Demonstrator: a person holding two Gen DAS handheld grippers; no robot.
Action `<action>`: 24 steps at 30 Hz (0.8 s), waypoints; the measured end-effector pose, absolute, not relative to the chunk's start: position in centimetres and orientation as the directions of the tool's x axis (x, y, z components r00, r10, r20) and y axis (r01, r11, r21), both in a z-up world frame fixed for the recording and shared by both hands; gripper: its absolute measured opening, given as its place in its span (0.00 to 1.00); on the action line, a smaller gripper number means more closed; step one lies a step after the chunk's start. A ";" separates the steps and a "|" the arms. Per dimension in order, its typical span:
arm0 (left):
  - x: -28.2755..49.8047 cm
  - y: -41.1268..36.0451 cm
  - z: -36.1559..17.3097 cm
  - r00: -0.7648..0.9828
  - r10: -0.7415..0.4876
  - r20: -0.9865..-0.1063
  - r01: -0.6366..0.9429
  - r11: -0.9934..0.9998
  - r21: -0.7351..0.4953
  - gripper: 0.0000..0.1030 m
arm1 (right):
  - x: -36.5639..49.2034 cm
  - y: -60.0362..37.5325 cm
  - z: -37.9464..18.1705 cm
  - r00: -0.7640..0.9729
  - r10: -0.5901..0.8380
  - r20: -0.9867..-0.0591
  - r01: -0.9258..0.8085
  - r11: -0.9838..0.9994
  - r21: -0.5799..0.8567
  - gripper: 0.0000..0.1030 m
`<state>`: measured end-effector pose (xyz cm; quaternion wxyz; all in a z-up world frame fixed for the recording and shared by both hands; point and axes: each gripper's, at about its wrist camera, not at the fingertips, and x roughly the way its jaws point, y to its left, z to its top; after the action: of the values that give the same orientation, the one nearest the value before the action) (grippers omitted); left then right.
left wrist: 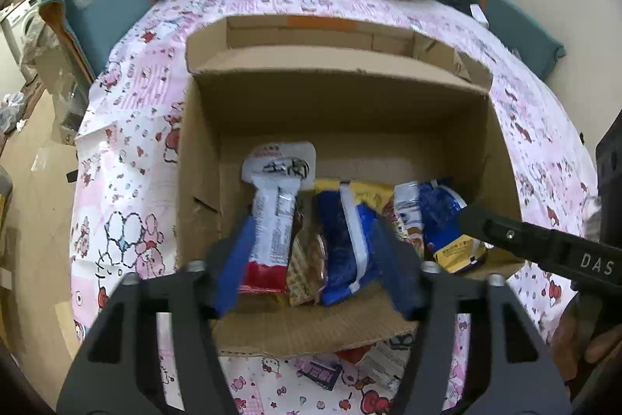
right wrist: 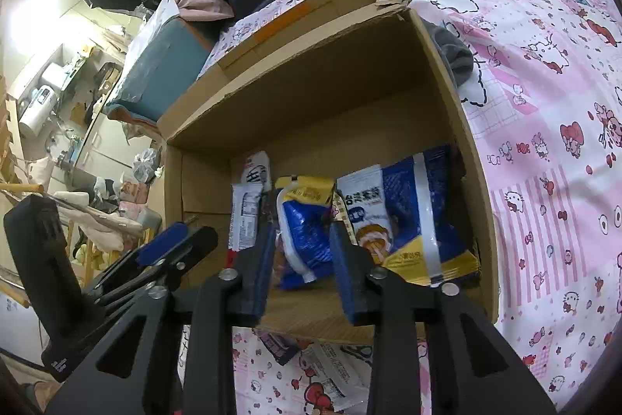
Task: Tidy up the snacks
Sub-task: 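Withdraw both tools from the box toward the remaining packets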
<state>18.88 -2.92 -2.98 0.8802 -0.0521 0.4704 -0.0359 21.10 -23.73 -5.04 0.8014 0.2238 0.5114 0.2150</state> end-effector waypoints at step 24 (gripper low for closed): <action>14.1 -0.2 1.1 0.622 -0.130 -0.772 -0.039 0.980 -0.197 0.91 | 16.6 -25.4 -2.0 0.453 0.518 -0.726 -0.088 0.836 0.542 0.79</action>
<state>14.08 -0.21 1.06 0.8952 -0.0973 0.4341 -0.0257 16.59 -25.44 -2.00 0.8236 0.2197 0.4896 0.1838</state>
